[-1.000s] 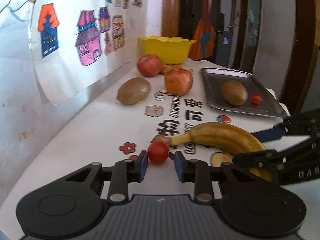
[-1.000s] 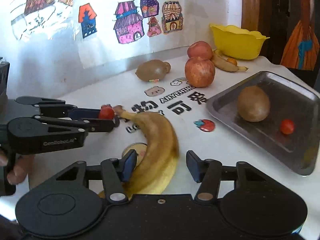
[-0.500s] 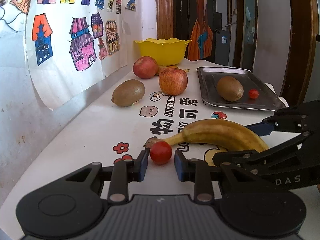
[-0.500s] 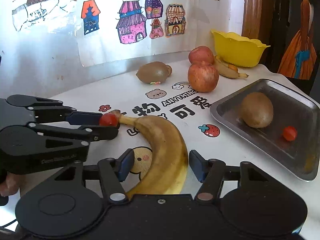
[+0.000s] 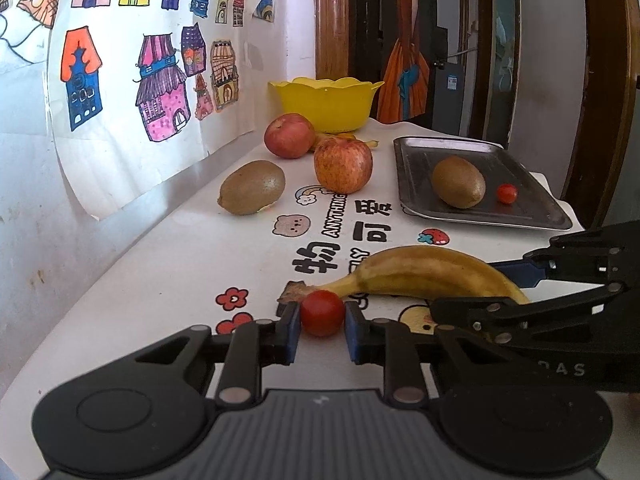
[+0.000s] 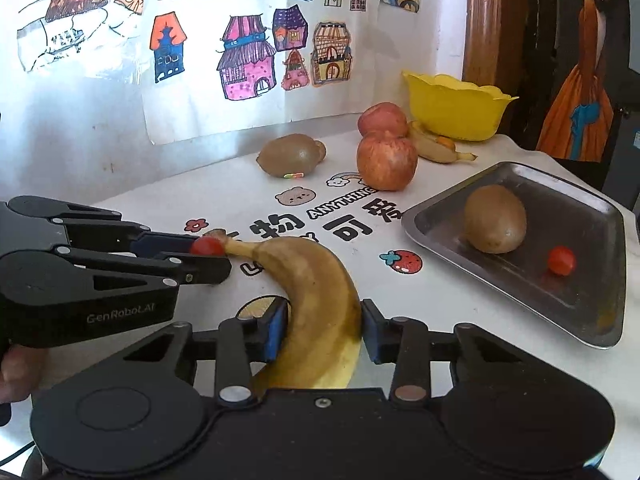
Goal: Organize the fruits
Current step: 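Lift the tomato with the left tool while the right tool lifts the banana toward the tray, then lower tomato and banana into the metal tray and open both tools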
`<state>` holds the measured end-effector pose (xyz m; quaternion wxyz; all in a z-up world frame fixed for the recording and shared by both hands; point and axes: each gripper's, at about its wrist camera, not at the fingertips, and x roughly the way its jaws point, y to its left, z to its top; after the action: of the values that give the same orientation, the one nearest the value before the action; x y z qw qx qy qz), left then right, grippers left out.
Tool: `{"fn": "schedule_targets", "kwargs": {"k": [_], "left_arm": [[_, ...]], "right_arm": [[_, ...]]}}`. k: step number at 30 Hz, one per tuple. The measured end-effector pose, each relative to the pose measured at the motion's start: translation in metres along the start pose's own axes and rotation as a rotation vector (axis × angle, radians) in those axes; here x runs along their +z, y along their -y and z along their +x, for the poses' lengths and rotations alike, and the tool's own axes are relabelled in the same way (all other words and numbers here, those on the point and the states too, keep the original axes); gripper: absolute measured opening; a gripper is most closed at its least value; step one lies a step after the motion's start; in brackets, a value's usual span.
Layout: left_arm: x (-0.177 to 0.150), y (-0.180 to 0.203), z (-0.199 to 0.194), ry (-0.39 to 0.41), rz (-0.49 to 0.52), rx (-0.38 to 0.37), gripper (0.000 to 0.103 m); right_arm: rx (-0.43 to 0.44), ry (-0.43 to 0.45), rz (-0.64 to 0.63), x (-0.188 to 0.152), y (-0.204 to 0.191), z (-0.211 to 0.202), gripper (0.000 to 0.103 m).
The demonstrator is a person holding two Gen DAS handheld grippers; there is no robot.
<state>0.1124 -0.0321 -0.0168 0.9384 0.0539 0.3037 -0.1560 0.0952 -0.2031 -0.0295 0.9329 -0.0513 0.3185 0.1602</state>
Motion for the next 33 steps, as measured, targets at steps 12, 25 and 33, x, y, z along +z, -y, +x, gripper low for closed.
{"fn": "schedule_targets", "kwargs": {"k": [12,25,33], "left_arm": [[0.015,0.016,0.0,0.046,-0.018,-0.01,0.025],[0.038,0.045,0.016,0.06,-0.013,-0.016,0.025],[0.076,0.068,0.033,0.085,-0.036,-0.061,0.025]], "right_arm": [[0.049,0.046,0.184,-0.009,0.036,-0.015,0.039],[0.073,0.168,0.341,-0.019,0.084,-0.039,0.038],[0.1,0.248,0.406,-0.017,0.12,-0.051,0.038]]}}
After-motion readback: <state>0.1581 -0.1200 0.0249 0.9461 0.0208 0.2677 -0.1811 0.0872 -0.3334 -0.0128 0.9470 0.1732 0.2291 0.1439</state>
